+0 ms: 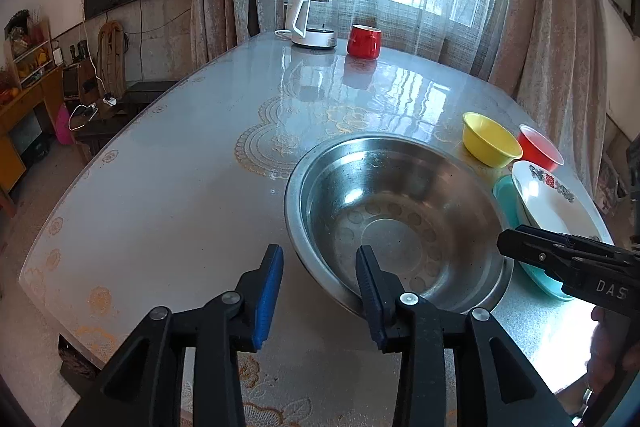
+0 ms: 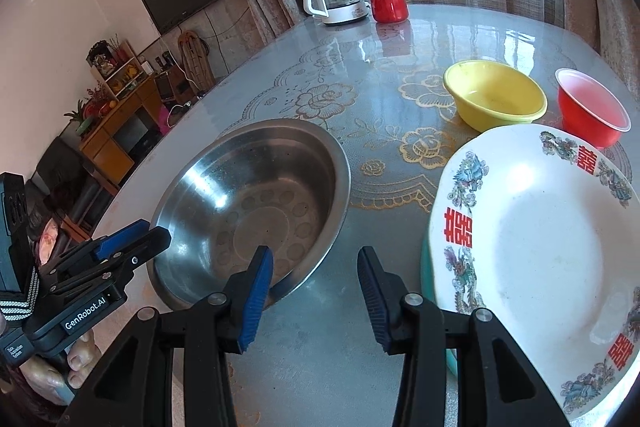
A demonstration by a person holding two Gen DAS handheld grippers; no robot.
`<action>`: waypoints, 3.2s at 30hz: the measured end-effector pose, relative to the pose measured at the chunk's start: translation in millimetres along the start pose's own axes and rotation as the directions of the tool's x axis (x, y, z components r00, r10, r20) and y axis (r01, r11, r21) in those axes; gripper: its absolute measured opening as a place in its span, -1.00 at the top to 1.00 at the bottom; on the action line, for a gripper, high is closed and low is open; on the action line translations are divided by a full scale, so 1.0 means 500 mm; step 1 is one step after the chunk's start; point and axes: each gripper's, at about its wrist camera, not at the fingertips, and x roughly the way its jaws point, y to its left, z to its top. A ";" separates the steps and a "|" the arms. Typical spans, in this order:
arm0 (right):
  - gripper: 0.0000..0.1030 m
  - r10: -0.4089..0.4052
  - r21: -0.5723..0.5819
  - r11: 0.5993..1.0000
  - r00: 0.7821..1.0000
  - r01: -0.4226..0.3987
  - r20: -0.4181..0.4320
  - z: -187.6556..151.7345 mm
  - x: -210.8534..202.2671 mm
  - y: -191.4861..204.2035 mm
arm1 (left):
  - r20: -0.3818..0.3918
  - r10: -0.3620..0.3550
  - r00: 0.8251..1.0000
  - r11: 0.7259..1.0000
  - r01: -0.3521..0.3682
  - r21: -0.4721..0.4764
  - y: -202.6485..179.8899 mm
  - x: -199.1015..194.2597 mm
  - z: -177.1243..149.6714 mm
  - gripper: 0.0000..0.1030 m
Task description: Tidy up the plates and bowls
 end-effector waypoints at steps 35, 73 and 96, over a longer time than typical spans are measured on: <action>0.03 0.010 0.211 0.976 0.988 -0.043 0.157 0.008 -0.099 -0.135 | 0.078 0.037 0.996 0.989 -0.047 0.138 -0.094 -0.034 0.031 0.24; 0.02 -0.059 0.413 0.911 0.985 -0.014 0.163 0.099 -0.104 -0.314 | -0.062 -0.087 0.994 0.976 0.098 0.196 -0.263 0.091 0.162 0.24; 0.32 -0.099 0.493 0.868 0.993 0.057 0.060 0.200 0.009 -0.406 | -0.224 -0.201 0.953 0.977 0.211 0.019 -0.369 0.312 0.302 0.23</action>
